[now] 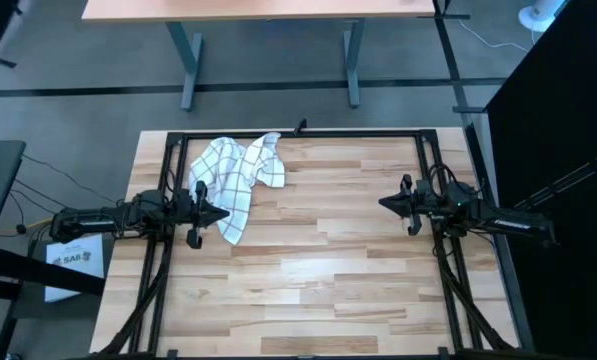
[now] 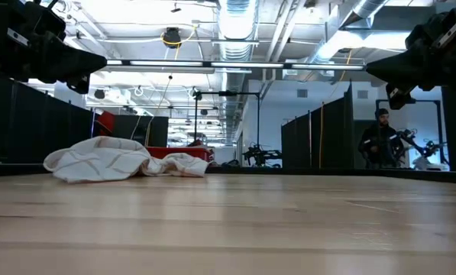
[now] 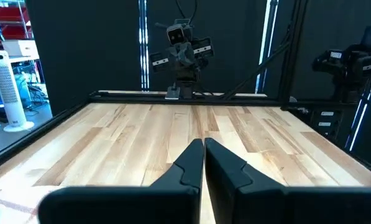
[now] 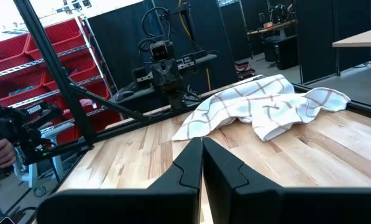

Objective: Roll towel
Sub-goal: Roll the white squared towel

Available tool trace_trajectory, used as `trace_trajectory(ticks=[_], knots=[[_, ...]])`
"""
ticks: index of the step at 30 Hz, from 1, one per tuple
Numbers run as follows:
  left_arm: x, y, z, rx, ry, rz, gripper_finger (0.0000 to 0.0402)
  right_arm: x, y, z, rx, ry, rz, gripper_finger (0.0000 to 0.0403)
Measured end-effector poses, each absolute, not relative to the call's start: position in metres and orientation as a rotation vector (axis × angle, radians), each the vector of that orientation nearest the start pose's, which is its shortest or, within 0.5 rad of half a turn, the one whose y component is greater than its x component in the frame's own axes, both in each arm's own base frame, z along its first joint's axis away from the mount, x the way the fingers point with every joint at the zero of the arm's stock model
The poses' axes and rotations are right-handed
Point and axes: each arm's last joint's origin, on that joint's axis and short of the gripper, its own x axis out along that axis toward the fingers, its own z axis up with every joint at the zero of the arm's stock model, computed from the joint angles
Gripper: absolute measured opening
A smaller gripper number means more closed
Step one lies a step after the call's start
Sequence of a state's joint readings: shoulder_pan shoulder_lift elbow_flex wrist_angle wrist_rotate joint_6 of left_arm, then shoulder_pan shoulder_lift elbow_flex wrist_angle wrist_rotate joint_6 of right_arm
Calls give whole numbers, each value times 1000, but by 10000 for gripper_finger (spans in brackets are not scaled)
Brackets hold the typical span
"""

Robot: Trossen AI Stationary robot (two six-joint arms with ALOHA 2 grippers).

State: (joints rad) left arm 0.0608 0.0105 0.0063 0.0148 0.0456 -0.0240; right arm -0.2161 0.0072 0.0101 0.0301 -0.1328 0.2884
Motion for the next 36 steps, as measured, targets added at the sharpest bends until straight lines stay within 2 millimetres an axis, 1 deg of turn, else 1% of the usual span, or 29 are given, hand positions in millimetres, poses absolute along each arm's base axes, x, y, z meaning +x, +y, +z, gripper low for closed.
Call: trace_trajectory(ticks=[3, 7, 9, 10, 11, 13, 15, 18, 22, 23, 25, 27, 29, 32, 36], knots=[[98, 5, 166, -94, -11, 15, 0, 96, -17, 169, 282, -44, -78, 0], [98, 5, 167, -83, -8, 20, 0, 96, -17, 169, 282, -44, -78, 0], [97, 6, 171, -98, 48, 62, 0, 96, -17, 169, 282, -44, -78, 0], [97, 6, 176, -110, 75, 85, 0, 96, -17, 169, 282, -44, -79, 0], [96, 7, 186, -117, 83, 107, 0, 96, -17, 169, 282, -44, -78, 0], [97, 7, 219, -121, 54, 121, 0, 96, -17, 169, 282, -44, -78, 0], [103, 6, 245, -105, 109, 119, 5, 96, -17, 169, 282, -45, -78, 0], [129, 3, 265, -54, 318, 95, 23, 96, -17, 169, 282, -44, -78, 0], [171, -6, 289, -28, 485, 16, 60, 96, -17, 169, 282, -47, -78, 0], [179, -10, 290, -26, 566, -26, 70, 96, -17, 169, 282, -47, -77, 0], [191, -18, 287, -27, 786, -106, 91, 96, -17, 169, 282, -47, -78, 0], [198, -27, 284, -29, 984, -159, 110, 96, -17, 169, 282, -47, -78, 0], [202, -35, 276, -46, 1138, -174, 125, 96, -17, 169, 282, -47, -78, 0], [210, -46, 264, -129, 1235, -129, 143, 96, -17, 169, 282, -47, -78, 0], [223, -59, 243, -289, 1352, 3, 155, 96, -17, 169, 282, -48, -78, 0]])
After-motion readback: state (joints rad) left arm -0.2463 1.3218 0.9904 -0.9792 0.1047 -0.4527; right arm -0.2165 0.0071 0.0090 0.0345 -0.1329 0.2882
